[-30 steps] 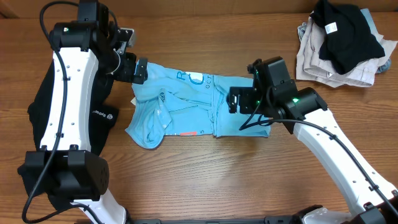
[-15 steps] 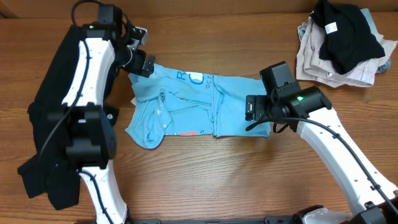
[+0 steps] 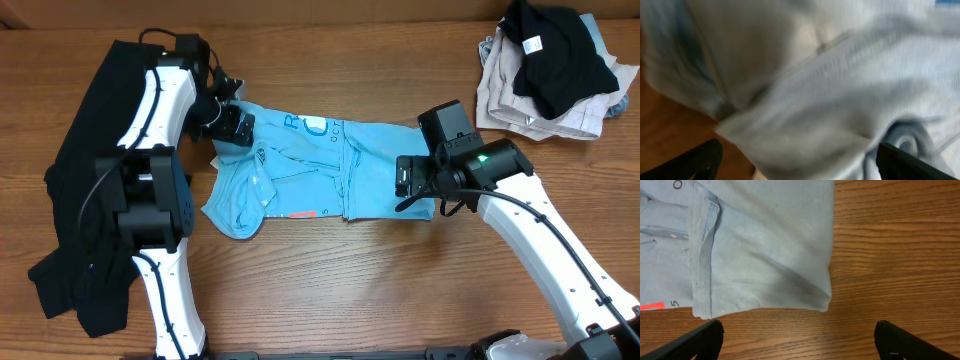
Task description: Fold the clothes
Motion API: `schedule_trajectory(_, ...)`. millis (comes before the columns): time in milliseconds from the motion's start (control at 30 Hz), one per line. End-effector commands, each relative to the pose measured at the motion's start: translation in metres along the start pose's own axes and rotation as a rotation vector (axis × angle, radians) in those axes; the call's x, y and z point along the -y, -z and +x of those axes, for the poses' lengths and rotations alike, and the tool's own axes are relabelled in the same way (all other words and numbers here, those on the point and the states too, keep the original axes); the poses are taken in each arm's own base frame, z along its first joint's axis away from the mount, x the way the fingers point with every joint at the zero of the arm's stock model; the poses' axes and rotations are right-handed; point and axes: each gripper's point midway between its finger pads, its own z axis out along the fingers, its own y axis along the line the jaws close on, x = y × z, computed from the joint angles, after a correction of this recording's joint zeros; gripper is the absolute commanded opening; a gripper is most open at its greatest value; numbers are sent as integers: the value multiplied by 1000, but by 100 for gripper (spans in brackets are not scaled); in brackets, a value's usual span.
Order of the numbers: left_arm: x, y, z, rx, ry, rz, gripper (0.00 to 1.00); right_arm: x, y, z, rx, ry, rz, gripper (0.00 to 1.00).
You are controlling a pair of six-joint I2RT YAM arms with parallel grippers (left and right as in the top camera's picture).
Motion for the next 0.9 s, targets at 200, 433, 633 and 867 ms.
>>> schedule_trajectory(200, 8, -21, 29, -97, 30, 66, 100, -2, 8, -9, 35, -14, -17, 100)
schedule_trajectory(433, 12, -42, 47, -144, -17, 85, 100, -2, 8, -10, 36, -15, -17, 100)
schedule_trajectory(633, 25, -54, 42, -111, -35, 130, 100, -4, 8, -13, 50, -16, -23, 100)
schedule_trajectory(867, 58, -73, 40, -63, -107, 253, 100, -6, 8, -19, 76, -19, -34, 100)
